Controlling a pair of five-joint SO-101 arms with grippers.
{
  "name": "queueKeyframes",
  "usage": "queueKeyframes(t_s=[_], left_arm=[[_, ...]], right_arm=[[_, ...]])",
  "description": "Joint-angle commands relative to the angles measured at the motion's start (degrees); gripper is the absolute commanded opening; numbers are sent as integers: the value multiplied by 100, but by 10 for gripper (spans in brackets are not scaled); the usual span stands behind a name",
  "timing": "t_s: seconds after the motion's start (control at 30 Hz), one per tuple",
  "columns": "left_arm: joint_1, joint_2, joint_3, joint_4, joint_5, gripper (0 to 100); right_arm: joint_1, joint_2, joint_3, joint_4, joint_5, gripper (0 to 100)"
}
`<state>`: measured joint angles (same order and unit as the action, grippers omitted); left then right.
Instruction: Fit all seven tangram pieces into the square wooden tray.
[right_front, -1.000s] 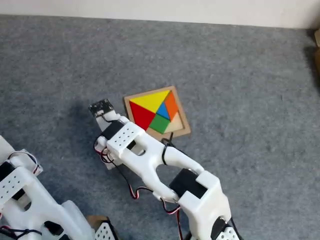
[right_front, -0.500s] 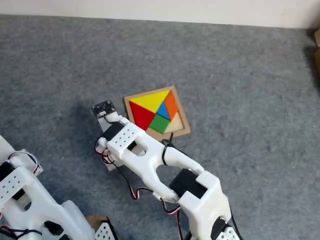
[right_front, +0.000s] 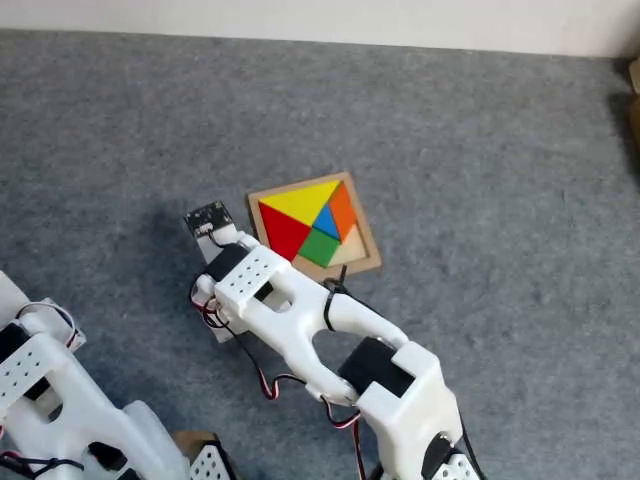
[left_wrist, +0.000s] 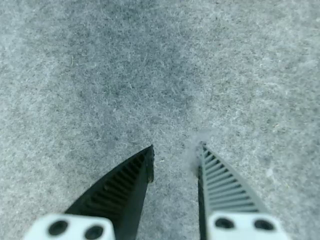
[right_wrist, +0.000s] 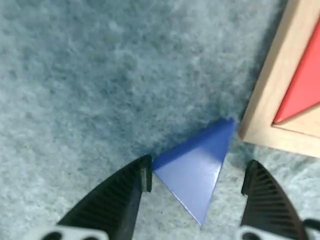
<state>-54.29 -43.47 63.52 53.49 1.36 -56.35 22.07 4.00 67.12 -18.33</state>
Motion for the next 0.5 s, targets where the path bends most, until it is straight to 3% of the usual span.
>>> queueKeyframes(t_s=[0.0,0.2,0.47], left_arm=[[75,-136,-198,-44,53,147],[75,-136,-198,-44,53,147],[84,-136,-198,-44,44,147]], right_arm=[[-22,-101,-66,-75,-35,289],[84,-101,-40,-259,-26,286],[92,-101,-22,-233,-26,206]])
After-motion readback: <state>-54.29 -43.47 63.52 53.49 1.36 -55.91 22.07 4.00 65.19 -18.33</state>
